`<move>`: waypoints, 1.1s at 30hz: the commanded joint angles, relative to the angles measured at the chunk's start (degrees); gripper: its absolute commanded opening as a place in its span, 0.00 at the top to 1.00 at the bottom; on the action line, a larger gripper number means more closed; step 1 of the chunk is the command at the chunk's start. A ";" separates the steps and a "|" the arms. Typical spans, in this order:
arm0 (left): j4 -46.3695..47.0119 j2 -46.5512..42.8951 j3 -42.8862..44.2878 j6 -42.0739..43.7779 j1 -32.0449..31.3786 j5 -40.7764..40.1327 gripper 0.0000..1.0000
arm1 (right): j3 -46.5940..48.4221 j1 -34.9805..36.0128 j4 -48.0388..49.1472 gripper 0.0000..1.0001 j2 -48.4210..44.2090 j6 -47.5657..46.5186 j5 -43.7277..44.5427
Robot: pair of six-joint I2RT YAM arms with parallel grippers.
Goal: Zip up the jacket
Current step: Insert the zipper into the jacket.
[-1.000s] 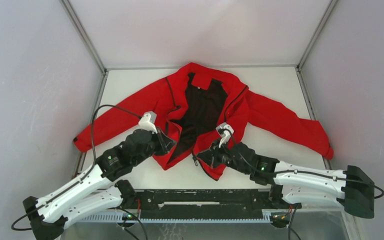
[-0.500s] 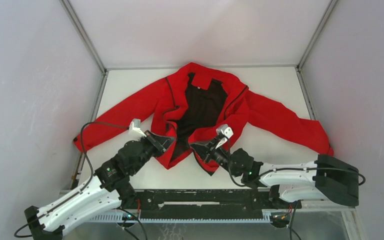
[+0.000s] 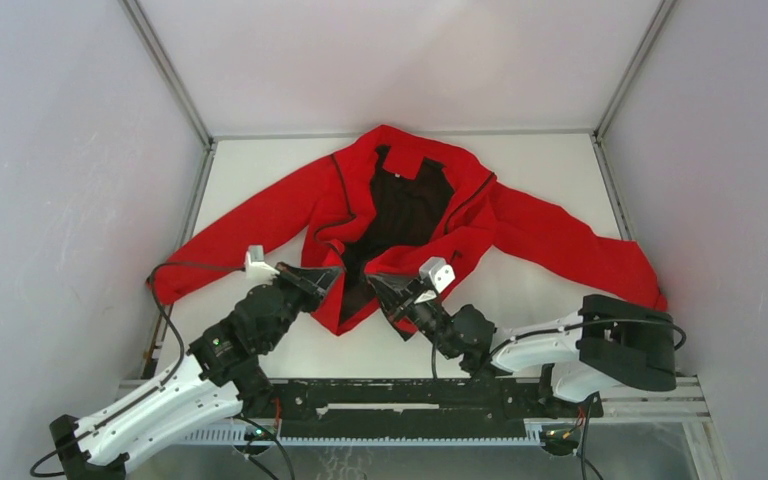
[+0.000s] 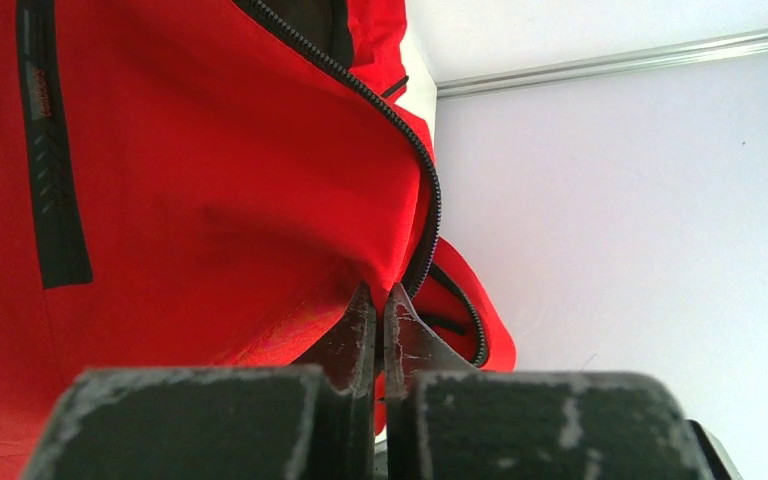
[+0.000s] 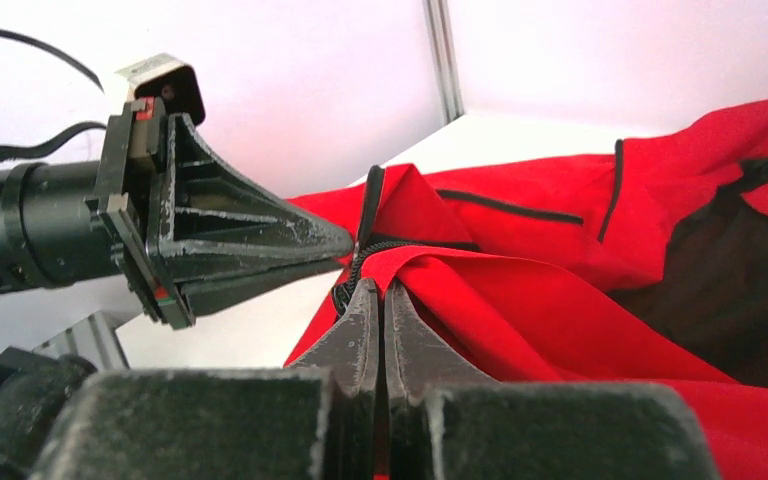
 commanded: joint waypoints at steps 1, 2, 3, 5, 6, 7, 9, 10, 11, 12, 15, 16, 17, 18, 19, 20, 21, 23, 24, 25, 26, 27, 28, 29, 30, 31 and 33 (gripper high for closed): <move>1.39 -0.45 0.21 -1.64 -0.26 -2.15 1.00 | 4.37 0.83 7.08 1.00 1.66 -3.70 2.19; 1.31 -0.64 0.17 -1.63 -0.26 -2.15 1.00 | 4.81 0.84 6.93 1.00 2.07 -3.76 2.36; 1.40 -0.73 0.13 -1.57 -0.26 -2.23 1.00 | 5.20 0.91 6.74 1.00 2.32 -3.73 2.84; 1.34 -1.07 0.12 -1.46 -0.26 -2.49 1.00 | 5.74 0.94 6.61 1.00 3.01 -3.77 4.07; 1.33 -1.21 0.12 -1.46 -0.26 -2.57 1.00 | 6.07 1.00 6.61 1.00 3.41 -3.72 4.68; 1.33 -1.33 0.08 -1.44 -0.28 -2.65 1.00 | 6.41 1.08 6.61 1.00 3.89 -3.71 5.42; 1.25 -1.55 0.04 -1.44 -0.26 -2.68 1.00 | 7.27 1.34 6.63 1.00 4.88 -3.78 6.77; 1.32 -1.63 0.04 -1.42 -0.28 -2.73 1.00 | 7.69 1.45 6.83 1.00 5.44 -3.75 7.25; 1.25 -1.75 0.10 -1.45 -0.26 -2.75 1.00 | 7.84 1.48 7.20 1.00 5.93 -3.72 7.45; 1.31 -1.85 0.12 -1.42 -0.28 -2.76 1.00 | 8.05 1.56 7.42 1.00 6.38 -3.66 7.61; 1.09 -2.34 0.14 -1.29 -0.26 -2.92 1.00 | 8.54 1.66 7.55 1.00 7.76 -2.91 7.76; 1.02 -2.39 0.05 -1.25 -0.30 -3.06 1.00 | 8.71 1.68 7.65 1.00 8.06 -2.72 7.63; 0.98 -2.49 0.04 -1.21 -0.26 -3.18 1.00 | 8.93 1.66 7.66 1.00 8.44 -2.46 7.51; 0.98 -2.56 0.04 -1.19 -0.27 -3.25 1.00 | 9.19 1.78 7.59 1.00 8.79 -2.36 7.50; 0.98 -2.63 0.03 -1.20 -0.30 -3.23 1.00 | 9.45 1.86 7.58 1.00 9.07 -2.24 7.41; 1.02 -2.52 0.06 -1.21 -0.26 -3.29 1.00 | 9.72 1.96 7.45 1.00 9.43 -2.15 7.33; 0.98 -2.57 0.04 -1.22 -0.28 -3.29 1.00 | 9.98 2.04 7.37 1.00 9.73 -2.00 7.46; 0.98 -2.34 0.04 -1.27 -0.32 -3.23 1.00 | 10.36 2.23 7.63 1.00 10.41 -1.78 7.54; 0.98 -2.39 0.10 -1.22 -0.32 -3.21 1.00 | 10.55 2.28 7.66 1.00 10.65 -1.67 7.64; 1.00 -2.33 0.12 -1.19 -0.27 -3.21 1.00 | 10.86 2.36 7.66 1.00 10.92 -1.68 7.67; 0.98 -2.39 0.12 -1.18 -0.26 -3.21 1.00 | 11.06 2.52 7.59 1.00 11.18 -1.64 7.86; 0.98 -2.41 0.12 -1.20 -0.30 -3.21 1.00 | 11.23 2.57 7.62 1.00 11.27 -1.68 8.04; 0.98 -2.50 0.12 -1.15 -0.26 -3.21 1.00 | 11.37 2.58 7.66 1.00 11.52 -1.68 8.08; 0.98 -2.56 0.08 -1.12 -0.26 -3.21 1.00 | 11.50 2.61 7.73 1.00 11.64 -1.68 8.25; 0.98 -2.60 0.04 -1.19 -0.32 -3.21 1.00 | 11.63 2.62 7.87 1.00 11.86 -1.68 8.48; 0.98 -2.64 0.04 -1.21 -0.27 -3.14 1.00 | 11.71 2.64 8.11 1.00 12.09 -1.68 8.54; 0.98 -2.72 -0.04 -1.25 -0.31 -3.12 1.00 | 12.02 2.78 8.19 1.00 12.36 -1.65 8.88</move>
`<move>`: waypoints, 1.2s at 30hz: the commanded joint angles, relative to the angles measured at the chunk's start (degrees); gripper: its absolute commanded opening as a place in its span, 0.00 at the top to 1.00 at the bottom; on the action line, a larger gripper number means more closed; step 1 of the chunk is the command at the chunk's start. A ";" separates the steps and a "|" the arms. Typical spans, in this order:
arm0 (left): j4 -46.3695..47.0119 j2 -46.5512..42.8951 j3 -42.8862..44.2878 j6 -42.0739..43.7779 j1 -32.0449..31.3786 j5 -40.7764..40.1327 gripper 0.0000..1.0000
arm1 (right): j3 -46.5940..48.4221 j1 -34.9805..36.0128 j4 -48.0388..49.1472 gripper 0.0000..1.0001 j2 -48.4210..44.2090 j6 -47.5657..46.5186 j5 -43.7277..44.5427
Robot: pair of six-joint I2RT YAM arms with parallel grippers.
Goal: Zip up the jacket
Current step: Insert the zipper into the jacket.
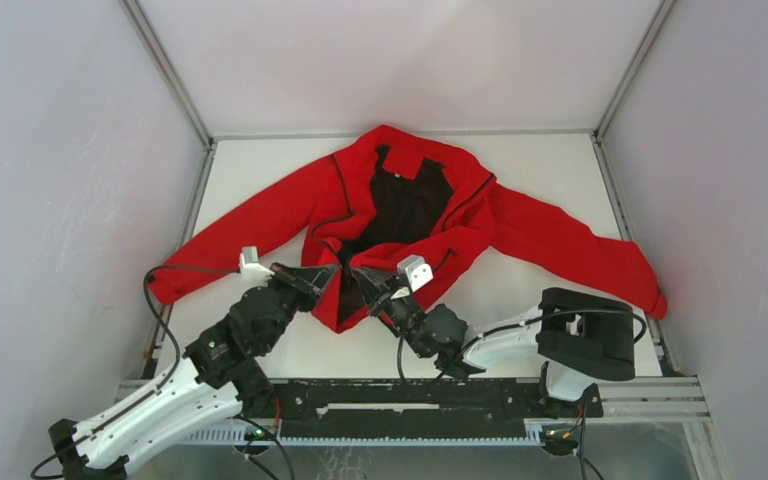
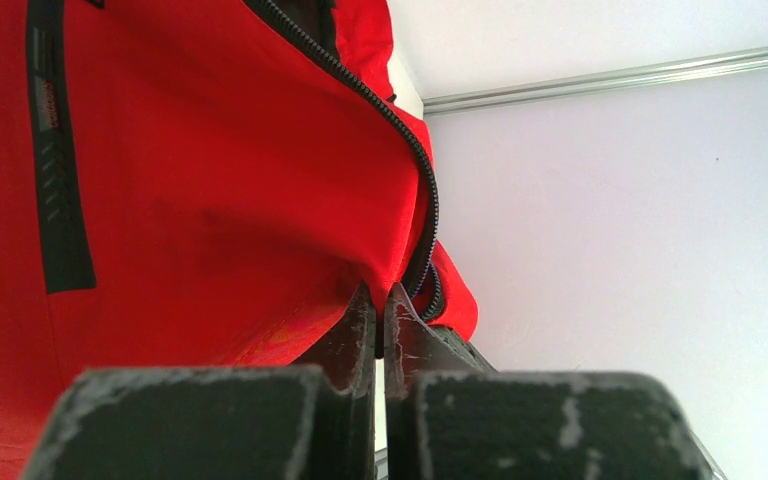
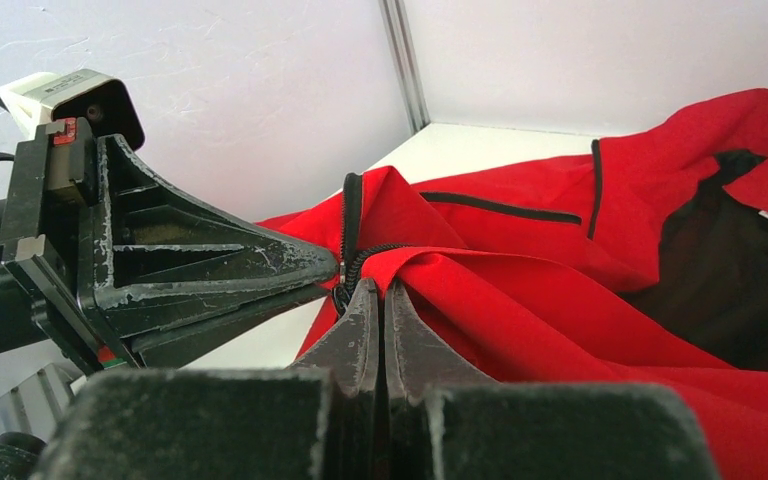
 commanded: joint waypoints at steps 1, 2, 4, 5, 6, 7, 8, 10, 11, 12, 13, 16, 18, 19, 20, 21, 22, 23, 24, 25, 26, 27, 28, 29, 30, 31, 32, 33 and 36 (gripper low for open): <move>1.37 -0.77 -0.05 -0.60 -0.28 -1.19 1.00 | 2.79 1.04 3.74 1.00 0.46 0.70 0.75; 1.37 -0.83 -0.05 -0.56 -0.26 -1.16 1.00 | 2.89 1.06 3.73 1.00 0.51 0.56 1.07; 1.38 -1.06 -0.05 -0.63 -0.26 -1.14 1.00 | 3.07 1.14 3.82 1.00 0.67 0.44 1.65; 1.39 -1.10 -0.05 -0.59 -0.26 -1.15 1.00 | 3.08 1.12 3.94 1.00 0.69 0.44 1.84; 1.37 -1.08 -0.01 -0.60 -0.27 -1.14 1.00 | 3.16 1.13 4.13 1.00 0.78 0.37 1.84; 1.37 -1.19 -0.12 -0.63 -0.28 -1.17 1.00 | 3.29 1.16 4.05 1.00 0.93 0.35 1.98; 1.37 -1.20 -0.14 -0.63 -0.26 -1.15 1.00 | 3.41 1.17 3.89 1.00 1.07 0.36 2.17; 1.37 -1.23 -0.14 -0.65 -0.28 -1.09 1.00 | 3.44 1.20 4.11 1.00 1.29 0.36 2.58; 1.38 -1.20 -0.14 -0.62 -0.26 -1.07 1.00 | 3.49 1.23 4.36 1.00 1.39 0.35 2.64; 1.39 -1.27 -0.14 -0.61 -0.30 -1.07 1.00 | 3.52 1.21 4.42 1.00 1.48 0.43 2.53; 1.37 -1.22 -0.22 -0.68 -0.26 -1.06 1.00 | 3.67 1.20 4.31 1.00 1.55 0.44 2.49; 1.38 -1.28 -0.23 -0.65 -0.27 -1.06 1.00 | 3.95 1.43 4.17 1.00 1.61 0.31 2.57; 1.37 -1.31 -0.23 -0.65 -0.31 -0.98 1.00 | 4.09 1.40 4.17 1.00 1.72 0.18 2.81; 1.37 -1.29 -0.23 -0.66 -0.26 -0.98 1.00 | 4.13 1.38 4.09 1.00 1.77 0.24 2.82; 1.37 -1.20 -0.27 -0.67 -0.26 -1.05 1.00 | 4.18 1.39 4.06 1.00 1.81 0.30 2.84; 1.33 -1.23 -0.23 -0.64 -0.31 -1.00 1.00 | 4.22 1.38 4.05 1.00 1.88 0.33 2.79; 1.37 -1.11 -0.23 -0.76 -0.27 -0.93 1.00 | 4.23 1.40 4.08 1.00 1.91 0.35 2.77; 1.37 -0.98 -0.15 -0.80 -0.30 -0.89 1.00 | 4.23 1.50 4.08 1.00 1.91 0.41 2.67; 1.37 -0.94 -0.14 -0.80 -0.26 -0.89 1.00 | 4.23 1.53 4.08 1.00 1.85 0.39 2.59; 1.44 -0.89 -0.07 -0.81 -0.27 -0.89 1.00 | 4.23 1.54 4.06 1.00 1.90 0.41 2.68; 1.43 -0.92 -0.06 -0.76 -0.27 -0.81 1.00 | 4.29 1.52 4.08 1.00 1.86 0.36 2.77; 1.44 -0.88 -0.05 -0.80 -0.30 -0.78 1.00 | 4.31 1.54 4.08 1.00 1.91 0.35 2.75; 1.43 -0.90 -0.05 -0.78 -0.28 -0.80 1.00 | 4.32 1.48 4.08 1.00 1.90 0.35 2.74; 1.40 -0.77 -0.12 -0.76 -0.27 -0.88 1.00 | 4.32 1.60 4.00 1.00 1.92 0.36 2.67; 1.45 -0.86 -0.14 -0.88 -0.26 -0.93 1.00 | 4.32 1.56 3.97 1.00 1.88 0.35 2.67; 1.46 -0.84 -0.15 -0.89 -0.27 -0.93 1.00 | 4.33 1.60 3.95 1.00 1.77 0.35 2.66; 1.46 -0.80 -0.14 -0.88 -0.26 -0.89 1.00 | 4.32 1.70 3.85 1.00 1.71 0.30 2.66; 1.41 -0.92 -0.10 -0.83 -0.30 -0.93 1.00 | 4.32 1.78 3.68 1.00 1.69 0.07 2.85; 1.21 -1.40 -0.23 -0.72 -0.29 -1.34 1.00 | 4.32 2.08 3.34 1.00 1.66 -0.47 3.22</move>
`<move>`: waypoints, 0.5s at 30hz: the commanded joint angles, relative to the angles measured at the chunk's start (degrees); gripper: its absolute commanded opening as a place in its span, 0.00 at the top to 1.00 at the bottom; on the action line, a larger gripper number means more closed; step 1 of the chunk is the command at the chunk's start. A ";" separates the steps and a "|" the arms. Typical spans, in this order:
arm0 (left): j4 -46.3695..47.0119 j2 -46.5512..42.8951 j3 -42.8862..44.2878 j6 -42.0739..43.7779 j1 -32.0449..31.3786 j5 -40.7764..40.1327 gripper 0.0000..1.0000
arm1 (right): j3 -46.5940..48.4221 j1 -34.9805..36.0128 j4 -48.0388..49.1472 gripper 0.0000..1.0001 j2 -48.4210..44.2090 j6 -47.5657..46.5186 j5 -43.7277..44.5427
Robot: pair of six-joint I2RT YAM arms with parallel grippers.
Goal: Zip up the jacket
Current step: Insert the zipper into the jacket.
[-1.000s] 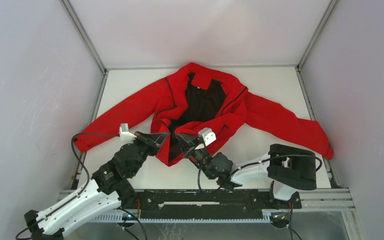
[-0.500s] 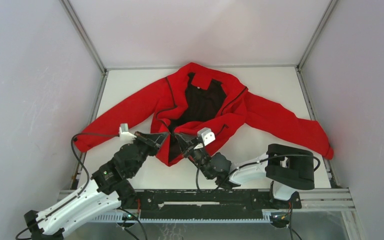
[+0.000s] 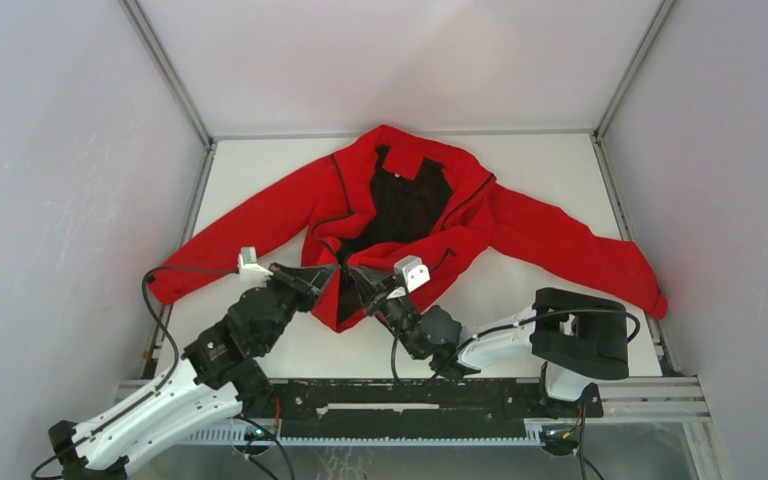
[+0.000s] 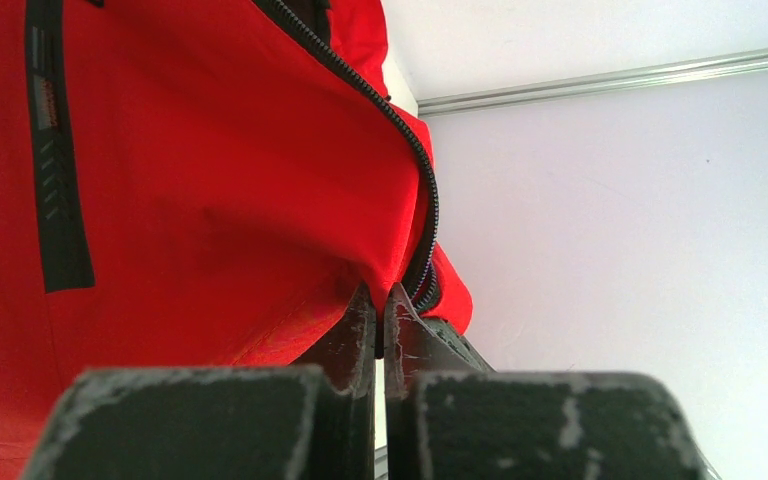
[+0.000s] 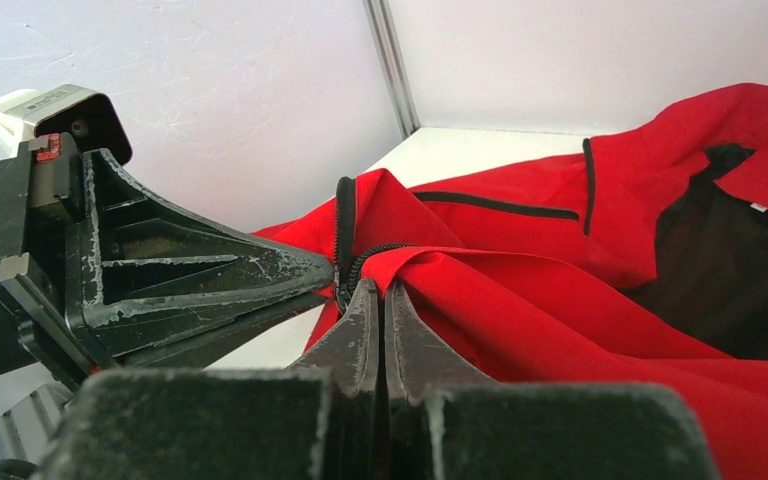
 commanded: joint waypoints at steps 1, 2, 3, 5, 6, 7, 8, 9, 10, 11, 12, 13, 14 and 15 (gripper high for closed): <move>1.18 -0.91 -0.23 -0.39 -0.27 -1.43 1.00 | 2.13 1.38 2.58 1.00 -0.35 -0.67 0.00; 1.12 -1.06 -0.23 -0.35 -0.28 -1.58 1.00 | 2.13 1.59 2.48 1.00 -0.47 -1.05 0.12; 1.00 -1.24 -0.23 -0.26 -0.28 -1.77 1.00 | 2.13 1.77 2.46 1.00 -0.47 -1.33 0.27; 0.60 -1.63 -0.18 -0.21 -0.27 -2.15 1.00 | 2.13 2.15 2.52 1.00 -0.55 -1.31 0.55; 0.46 -1.85 -0.22 -0.19 -0.26 -2.32 1.00 | 2.13 2.23 2.60 1.00 -0.52 -1.34 0.61; 0.34 -2.09 -0.23 -0.19 -0.26 -2.50 1.00 | 2.13 2.32 2.55 1.00 -0.53 -1.33 0.63; 0.24 -2.24 -0.23 -0.21 -0.32 -2.61 1.00 | 2.13 2.39 2.61 1.00 -0.46 -2.51 0.72; 0.31 -2.33 -0.22 -0.17 -0.27 -2.62 1.00 | 2.13 2.42 2.68 1.00 -0.48 -2.66 0.74; 0.31 -2.41 -0.23 -0.13 -0.30 -2.62 1.00 | 2.13 2.46 2.84 1.00 -0.43 -2.68 0.71; 0.25 -2.42 -0.23 -0.08 -0.31 -2.55 1.00 | 2.13 2.44 3.08 1.00 -0.26 -2.62 0.84; 0.35 -2.35 -0.23 -0.19 -0.26 -2.47 1.00 | 2.13 2.46 3.34 1.00 -0.20 -2.68 0.85; 0.37 -2.40 -0.23 -0.21 -0.26 -2.37 1.00 | 2.13 2.52 3.53 1.00 -0.17 -2.67 1.00; 0.37 -2.36 -0.23 -0.15 -0.26 -2.30 1.00 | 2.13 2.47 3.70 1.00 -0.13 -2.68 1.08; 0.31 -2.33 -0.23 -0.20 -0.29 -2.21 1.00 | 2.20 2.41 3.83 1.00 -0.10 -2.67 1.23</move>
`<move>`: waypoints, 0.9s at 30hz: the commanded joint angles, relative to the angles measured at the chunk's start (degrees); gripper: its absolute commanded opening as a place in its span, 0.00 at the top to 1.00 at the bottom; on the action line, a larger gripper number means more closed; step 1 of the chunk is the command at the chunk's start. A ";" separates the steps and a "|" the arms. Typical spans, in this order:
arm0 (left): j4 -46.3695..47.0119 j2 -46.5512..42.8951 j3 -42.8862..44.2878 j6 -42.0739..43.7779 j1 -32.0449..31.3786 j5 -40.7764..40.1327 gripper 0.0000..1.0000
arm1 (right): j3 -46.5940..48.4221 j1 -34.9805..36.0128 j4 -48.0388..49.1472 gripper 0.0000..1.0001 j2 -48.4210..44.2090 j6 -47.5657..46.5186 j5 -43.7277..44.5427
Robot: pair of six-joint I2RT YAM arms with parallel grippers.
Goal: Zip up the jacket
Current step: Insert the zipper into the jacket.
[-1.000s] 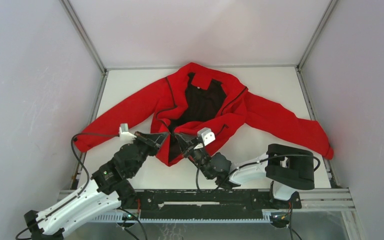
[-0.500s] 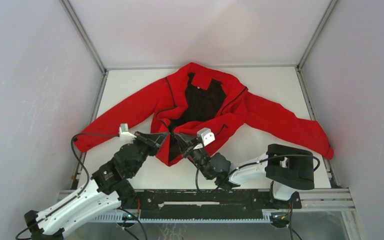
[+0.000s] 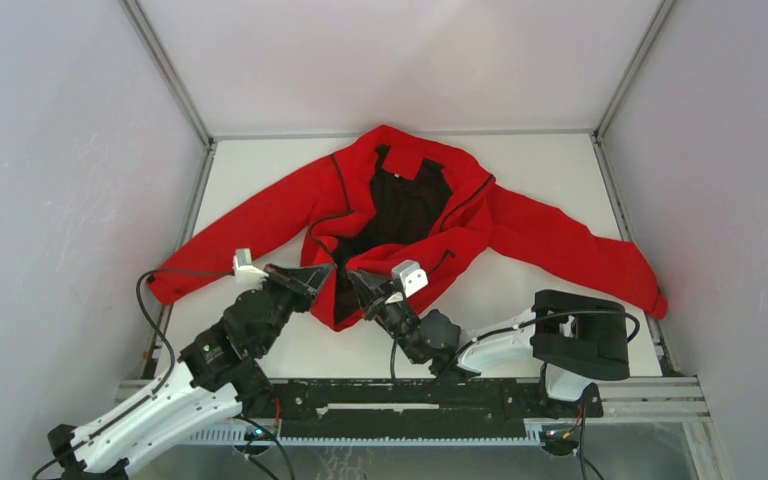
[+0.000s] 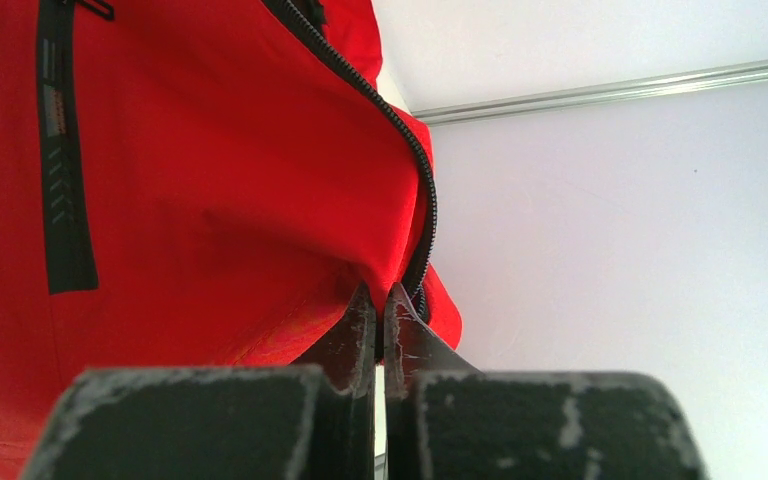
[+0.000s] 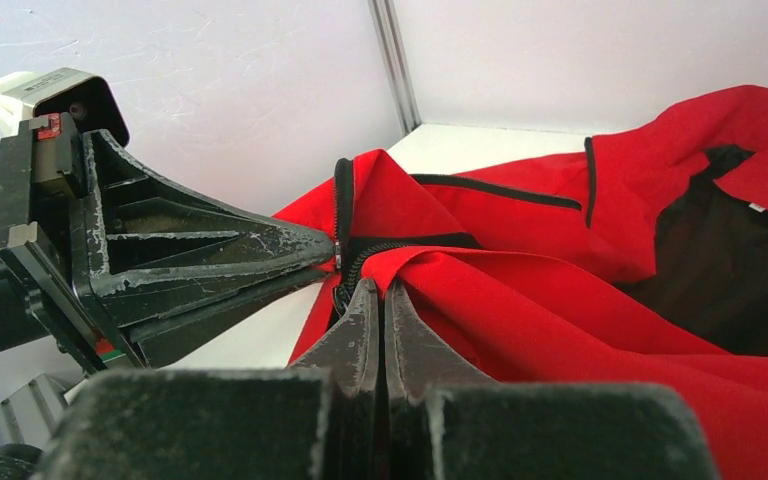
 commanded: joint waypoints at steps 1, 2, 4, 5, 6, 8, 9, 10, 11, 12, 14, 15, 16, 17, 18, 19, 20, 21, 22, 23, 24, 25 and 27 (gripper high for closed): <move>1.46 -0.41 -0.23 -0.17 -0.26 -0.85 1.00 | 2.34 0.67 3.82 1.00 -0.07 -1.12 0.20; 1.48 -0.39 -0.23 -0.25 -0.30 -0.81 1.00 | 2.43 0.67 3.76 1.00 0.01 -1.13 0.28; 1.63 -0.25 -0.27 -0.19 -0.30 -0.65 1.00 | 2.64 0.67 3.80 1.00 0.16 -1.18 0.37; 1.77 -0.21 -0.23 -0.20 -0.26 -0.57 1.00 | 2.80 0.68 3.76 1.00 0.13 -1.22 0.40; 1.87 0.00 -0.23 -0.24 -0.28 -0.48 1.00 | 2.97 0.67 3.64 1.00 0.21 -1.30 0.49; 1.99 0.08 -0.23 -0.21 -0.26 -0.29 1.00 | 3.16 0.68 3.75 1.00 0.32 -1.39 0.49; 2.04 0.14 -0.23 -0.22 -0.26 -0.20 1.00 | 3.25 0.71 3.71 1.00 0.35 -1.39 0.49; 2.01 0.27 -0.23 -0.17 -0.26 -0.15 1.00 | 3.39 0.70 3.63 1.00 0.34 -1.44 0.40; 1.96 0.28 -0.23 -0.19 -0.26 -0.11 1.00 | 3.44 0.72 3.59 1.00 0.31 -1.41 0.50; 1.94 0.26 -0.23 -0.21 -0.26 -0.10 1.00 | 3.45 0.67 3.54 1.00 0.40 -1.40 0.37; 1.96 0.18 -0.21 -0.13 -0.26 -0.10 1.00 | 3.61 0.68 3.38 1.00 0.44 -1.40 0.37; 1.96 0.20 -0.15 -0.13 -0.26 -0.10 1.00 | 3.69 0.67 3.26 1.00 0.44 -1.34 0.42; 2.00 0.26 -0.14 -0.08 -0.27 -0.06 1.00 | 3.78 0.72 3.23 1.00 0.45 -1.31 0.36; 2.00 0.26 -0.14 -0.12 -0.30 -0.02 1.00 | 3.84 0.68 3.16 1.00 0.51 -1.31 0.41; 2.00 0.28 -0.10 -0.12 -0.26 -0.02 1.00 | 3.95 0.68 2.96 1.00 0.55 -1.24 0.39; 2.00 0.32 -0.06 -0.02 -0.26 -0.02 1.00 | 3.97 0.69 2.81 1.00 0.56 -1.16 0.40; 2.00 0.20 -0.05 -0.04 -0.26 -0.02 1.00 | 4.05 0.69 2.71 1.00 0.66 -1.14 0.35; 2.00 0.29 -0.05 -0.04 -0.26 0.06 1.00 | 4.13 0.68 2.70 1.00 0.75 -1.13 0.34; 2.00 0.23 0.01 -0.04 -0.26 0.07 1.00 | 4.21 0.74 2.56 1.00 0.80 -1.13 0.47; 2.01 0.25 0.03 0.08 -0.27 0.07 1.00 | 4.36 0.68 2.41 1.00 0.81 -1.13 0.58; 2.00 0.25 0.03 0.06 -0.26 0.07 1.00 | 4.47 0.67 2.36 1.00 0.87 -1.13 0.67; 2.00 0.26 0.03 0.13 -0.30 0.14 1.00 | 4.54 0.62 2.35 1.00 0.94 -1.07 0.66; 2.00 0.24 0.12 0.23 -0.26 0.16 1.00 | 4.71 0.60 2.12 1.00 1.03 -1.05 0.78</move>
